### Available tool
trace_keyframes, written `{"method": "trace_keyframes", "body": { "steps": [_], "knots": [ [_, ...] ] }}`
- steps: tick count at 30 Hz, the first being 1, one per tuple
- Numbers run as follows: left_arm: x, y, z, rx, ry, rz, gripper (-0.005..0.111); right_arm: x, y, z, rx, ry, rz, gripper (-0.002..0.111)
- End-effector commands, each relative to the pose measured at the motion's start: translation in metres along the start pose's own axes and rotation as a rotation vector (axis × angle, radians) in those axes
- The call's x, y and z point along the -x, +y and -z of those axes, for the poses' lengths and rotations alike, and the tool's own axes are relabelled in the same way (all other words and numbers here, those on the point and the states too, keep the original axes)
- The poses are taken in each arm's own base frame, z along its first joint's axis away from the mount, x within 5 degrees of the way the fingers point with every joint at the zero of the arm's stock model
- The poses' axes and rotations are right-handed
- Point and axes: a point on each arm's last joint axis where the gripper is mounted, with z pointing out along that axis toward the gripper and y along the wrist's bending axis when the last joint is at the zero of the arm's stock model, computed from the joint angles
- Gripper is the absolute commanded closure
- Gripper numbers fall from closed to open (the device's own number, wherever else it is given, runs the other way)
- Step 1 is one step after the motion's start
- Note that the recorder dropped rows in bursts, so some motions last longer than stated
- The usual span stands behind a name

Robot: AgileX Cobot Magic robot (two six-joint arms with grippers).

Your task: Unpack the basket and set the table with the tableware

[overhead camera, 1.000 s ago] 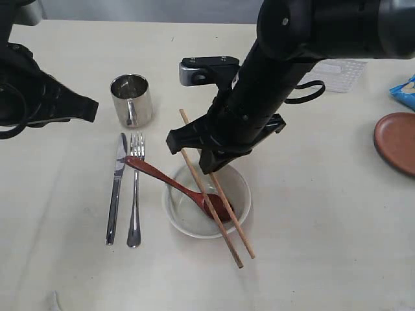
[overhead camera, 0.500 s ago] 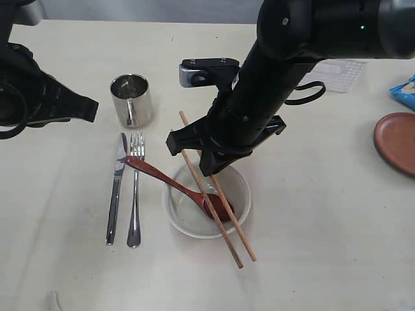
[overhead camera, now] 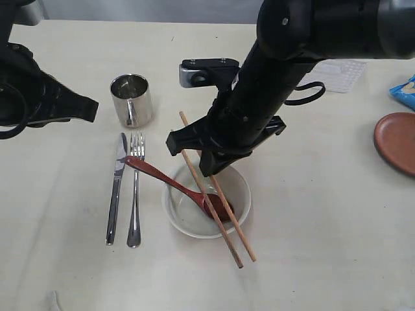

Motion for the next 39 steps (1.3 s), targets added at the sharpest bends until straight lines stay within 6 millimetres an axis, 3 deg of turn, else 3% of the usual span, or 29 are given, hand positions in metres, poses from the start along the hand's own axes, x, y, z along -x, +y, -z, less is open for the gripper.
{"method": "trace_keyframes", "body": {
  "steps": [1, 18, 25, 39],
  "knots": [
    [-0.0015, 0.0000, 0.0009, -0.006, -0.002, 0.004, 0.107, 0.0002, -0.0026, -0.0106, -0.006, 0.034, -0.004, 0.109],
    [-0.0015, 0.0000, 0.0009, -0.006, -0.002, 0.004, 0.107, 0.0021, -0.0028, -0.0104, -0.008, 0.012, 0.006, 0.108],
    [-0.0015, 0.0000, 0.0009, -0.006, -0.002, 0.004, 0.107, 0.0021, -0.0028, -0.0104, -0.008, 0.012, 0.009, 0.073],
    [-0.0015, 0.0000, 0.0009, -0.006, -0.002, 0.004, 0.107, 0.0024, -0.0003, -0.0085, 0.014, 0.003, -0.003, 0.072]
  ]
}}
